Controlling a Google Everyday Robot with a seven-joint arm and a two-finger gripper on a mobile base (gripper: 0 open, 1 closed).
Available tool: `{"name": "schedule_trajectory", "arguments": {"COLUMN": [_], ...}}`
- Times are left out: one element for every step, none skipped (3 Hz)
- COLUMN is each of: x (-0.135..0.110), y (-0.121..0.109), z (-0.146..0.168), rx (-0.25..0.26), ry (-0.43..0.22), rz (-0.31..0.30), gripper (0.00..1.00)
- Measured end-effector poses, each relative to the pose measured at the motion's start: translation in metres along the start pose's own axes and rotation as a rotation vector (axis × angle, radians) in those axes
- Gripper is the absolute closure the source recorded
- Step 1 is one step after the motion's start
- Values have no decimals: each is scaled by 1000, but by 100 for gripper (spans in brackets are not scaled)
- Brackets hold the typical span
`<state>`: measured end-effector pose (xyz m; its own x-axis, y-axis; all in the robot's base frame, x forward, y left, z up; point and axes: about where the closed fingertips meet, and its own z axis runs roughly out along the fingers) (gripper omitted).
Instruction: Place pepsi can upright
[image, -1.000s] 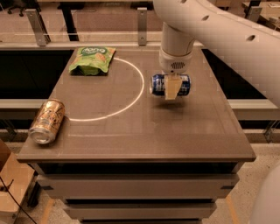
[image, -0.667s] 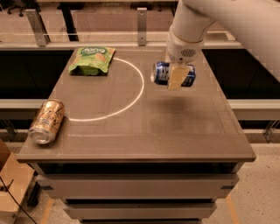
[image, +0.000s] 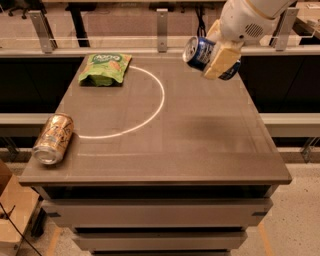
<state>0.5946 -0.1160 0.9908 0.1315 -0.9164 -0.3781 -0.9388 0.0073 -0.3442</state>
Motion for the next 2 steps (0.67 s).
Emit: {"name": "schedule_trajectory", "arguments": {"x": [3, 5], "y": [-3, -4], "z": [-21, -25], "rx": [19, 17], "ry": [-147, -282], "rz": [60, 121], "gripper": [100, 100]}}
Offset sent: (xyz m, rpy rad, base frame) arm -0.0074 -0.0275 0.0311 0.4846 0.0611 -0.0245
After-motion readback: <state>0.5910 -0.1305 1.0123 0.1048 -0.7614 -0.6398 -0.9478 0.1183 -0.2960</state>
